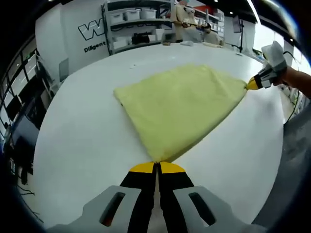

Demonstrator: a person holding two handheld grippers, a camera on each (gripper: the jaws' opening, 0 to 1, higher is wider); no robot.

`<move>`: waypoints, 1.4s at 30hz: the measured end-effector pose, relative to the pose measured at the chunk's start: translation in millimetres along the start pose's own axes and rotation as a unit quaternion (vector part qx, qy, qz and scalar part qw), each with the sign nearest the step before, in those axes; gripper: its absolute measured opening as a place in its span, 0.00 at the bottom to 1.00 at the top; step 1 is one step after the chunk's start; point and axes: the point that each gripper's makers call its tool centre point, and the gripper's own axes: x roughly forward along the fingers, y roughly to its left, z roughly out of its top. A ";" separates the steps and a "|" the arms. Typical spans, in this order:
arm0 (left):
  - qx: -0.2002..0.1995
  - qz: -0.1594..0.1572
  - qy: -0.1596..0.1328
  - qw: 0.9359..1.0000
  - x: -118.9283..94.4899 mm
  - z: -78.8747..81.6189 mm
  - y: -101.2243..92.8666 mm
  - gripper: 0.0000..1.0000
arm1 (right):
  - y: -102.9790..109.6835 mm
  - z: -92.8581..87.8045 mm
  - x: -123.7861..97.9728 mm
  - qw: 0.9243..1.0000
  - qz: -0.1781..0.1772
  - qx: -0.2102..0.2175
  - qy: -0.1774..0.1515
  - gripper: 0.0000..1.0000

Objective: Fold the garment on the visible template until the final outline fits inside the template.

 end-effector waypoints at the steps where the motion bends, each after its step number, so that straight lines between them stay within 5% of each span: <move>1: -0.001 0.001 0.003 1.000 -0.9 -1.2 0.2 0.00 | 1.9 -1.2 -1.0 1.000 0.001 -0.003 0.001 0.00; 11: 0.010 -0.002 0.019 1.000 -2.9 -10.9 -6.0 0.00 | 3.7 -9.4 0.7 1.000 0.004 -0.005 0.011 0.00; 19: 0.005 0.002 0.023 1.000 -5.4 -11.6 -4.8 0.00 | -5.9 -12.8 -2.4 0.998 -0.007 0.056 0.009 0.08; 30: -0.008 0.012 0.023 1.000 -14.9 -10.7 3.4 0.00 | -13.7 -12.0 -16.6 0.995 -0.018 0.096 -0.010 0.00; 36: -0.026 0.035 -0.003 0.999 -30.3 0.1 13.6 0.00 | -23.3 0.8 -34.2 0.994 -0.047 0.083 -0.044 0.00; 42: -0.039 0.044 -0.085 0.995 -59.7 36.4 3.1 0.00 | 1.3 37.3 -68.7 0.992 -0.045 0.035 -0.115 0.00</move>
